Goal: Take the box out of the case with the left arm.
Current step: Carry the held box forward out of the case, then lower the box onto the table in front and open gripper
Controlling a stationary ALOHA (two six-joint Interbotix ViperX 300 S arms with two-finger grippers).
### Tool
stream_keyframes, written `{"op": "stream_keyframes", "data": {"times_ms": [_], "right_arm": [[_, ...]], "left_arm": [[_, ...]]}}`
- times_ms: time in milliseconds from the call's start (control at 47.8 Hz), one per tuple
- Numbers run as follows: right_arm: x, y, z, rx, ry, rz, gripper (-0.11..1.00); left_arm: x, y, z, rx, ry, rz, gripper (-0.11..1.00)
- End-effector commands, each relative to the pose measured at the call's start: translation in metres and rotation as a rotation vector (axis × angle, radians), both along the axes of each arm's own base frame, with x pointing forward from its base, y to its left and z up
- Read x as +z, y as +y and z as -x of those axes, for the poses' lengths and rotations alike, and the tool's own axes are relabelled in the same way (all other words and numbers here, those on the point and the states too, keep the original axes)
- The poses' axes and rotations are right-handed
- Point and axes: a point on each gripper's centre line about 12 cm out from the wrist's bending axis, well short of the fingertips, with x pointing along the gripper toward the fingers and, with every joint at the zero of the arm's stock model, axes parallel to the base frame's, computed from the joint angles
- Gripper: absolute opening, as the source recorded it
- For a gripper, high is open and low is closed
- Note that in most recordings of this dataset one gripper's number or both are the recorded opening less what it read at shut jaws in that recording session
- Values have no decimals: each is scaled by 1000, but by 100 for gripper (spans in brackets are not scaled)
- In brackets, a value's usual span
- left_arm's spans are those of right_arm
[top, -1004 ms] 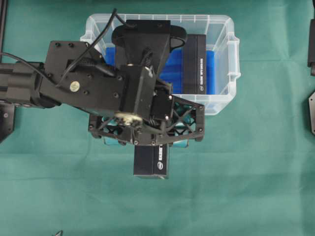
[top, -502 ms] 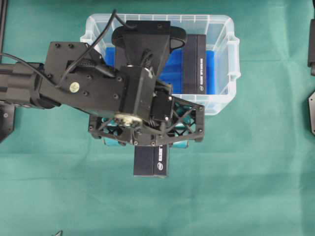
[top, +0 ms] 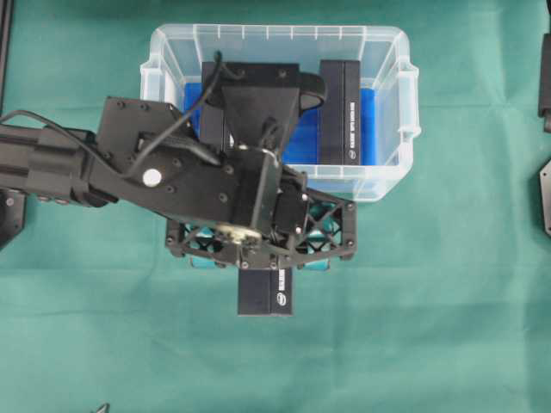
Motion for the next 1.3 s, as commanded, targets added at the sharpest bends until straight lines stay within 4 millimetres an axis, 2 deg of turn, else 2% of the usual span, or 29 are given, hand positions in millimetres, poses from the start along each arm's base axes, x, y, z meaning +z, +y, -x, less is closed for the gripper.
{"op": "stream_keyframes", "data": {"times_ms": [0,397,648,857,983,1276], "right_arm": [[5,0,0,-4,-17,1,0],[7,0,2,-3,-28,1,0],[6,0,2,-5,-23,1,0],[6,0,2,-7,-24,1,0],[7,0,2,-7,-25,1,0],[7,-1,2,-7,-27,2,0]], "left_arm": [[21,-2,9,-9,-83,13,61],[-30,-3,6,1,-27,0,61],[-79,-8,-1,-11,-62,8,61],[-115,-11,4,-2,-56,11,61],[-124,-11,6,-5,-66,14,61],[-126,-11,6,-5,-74,20,61]]}}
